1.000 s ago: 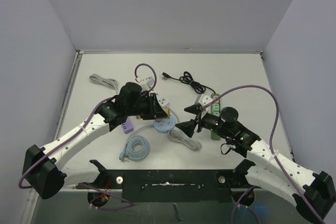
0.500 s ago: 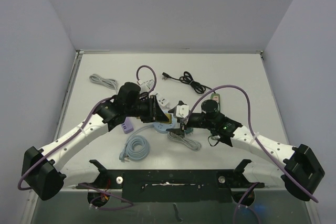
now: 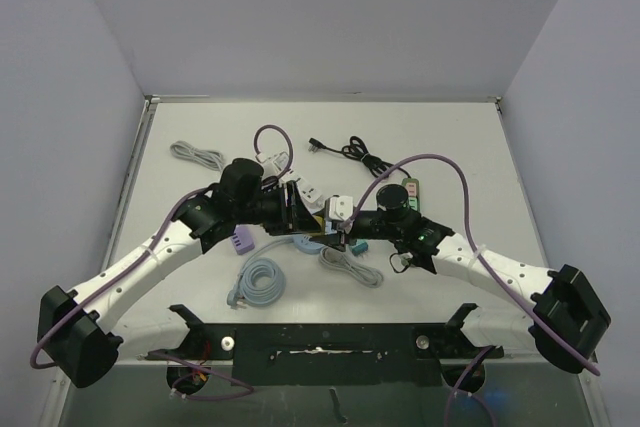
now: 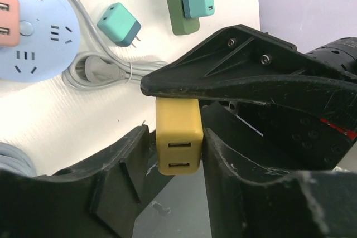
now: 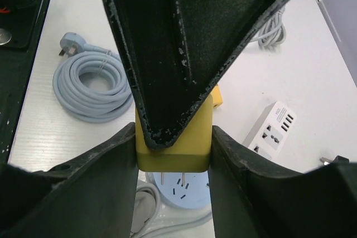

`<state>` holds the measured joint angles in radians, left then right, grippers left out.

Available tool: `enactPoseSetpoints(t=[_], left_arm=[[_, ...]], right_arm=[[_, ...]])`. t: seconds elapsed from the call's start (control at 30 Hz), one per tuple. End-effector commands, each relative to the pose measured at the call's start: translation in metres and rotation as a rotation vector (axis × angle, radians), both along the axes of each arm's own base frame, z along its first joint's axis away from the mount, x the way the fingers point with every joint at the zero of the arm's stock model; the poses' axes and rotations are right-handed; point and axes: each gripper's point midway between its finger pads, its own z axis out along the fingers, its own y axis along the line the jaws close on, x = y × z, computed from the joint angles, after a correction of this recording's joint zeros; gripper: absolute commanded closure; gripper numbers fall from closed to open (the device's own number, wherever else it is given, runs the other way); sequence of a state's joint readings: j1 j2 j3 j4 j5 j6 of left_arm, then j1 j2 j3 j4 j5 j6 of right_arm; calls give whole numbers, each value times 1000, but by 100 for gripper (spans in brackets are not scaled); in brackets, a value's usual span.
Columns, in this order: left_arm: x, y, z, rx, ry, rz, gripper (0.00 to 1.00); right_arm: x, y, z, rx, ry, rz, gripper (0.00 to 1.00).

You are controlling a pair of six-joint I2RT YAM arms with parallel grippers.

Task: Insert the plug

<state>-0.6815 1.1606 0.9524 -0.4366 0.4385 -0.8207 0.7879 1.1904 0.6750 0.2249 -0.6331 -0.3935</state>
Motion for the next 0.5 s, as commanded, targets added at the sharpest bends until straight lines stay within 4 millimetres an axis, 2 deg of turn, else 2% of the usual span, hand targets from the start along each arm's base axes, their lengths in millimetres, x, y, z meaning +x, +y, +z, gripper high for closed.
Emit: enactPoseSetpoints(t=[0.0,0.1,0.27,0.33,0.47], left_arm=[[15,4,24,-29,-91,80,56],[18,3,17,-26,-81,90,53],[21,-1,13,-34,-77,94,54],[22,-2,11,-30,-71,90,59],[22,1,4,-2,-70,95,76]], right_arm=[[13,13,43,139,-43,-60,83],[16,14,47,165,-26,-90,83],[15,17,45,164,-8,-99,80],[16,18,44,159,-1,-102,78],[17,17,40,148,16,-118,74]])
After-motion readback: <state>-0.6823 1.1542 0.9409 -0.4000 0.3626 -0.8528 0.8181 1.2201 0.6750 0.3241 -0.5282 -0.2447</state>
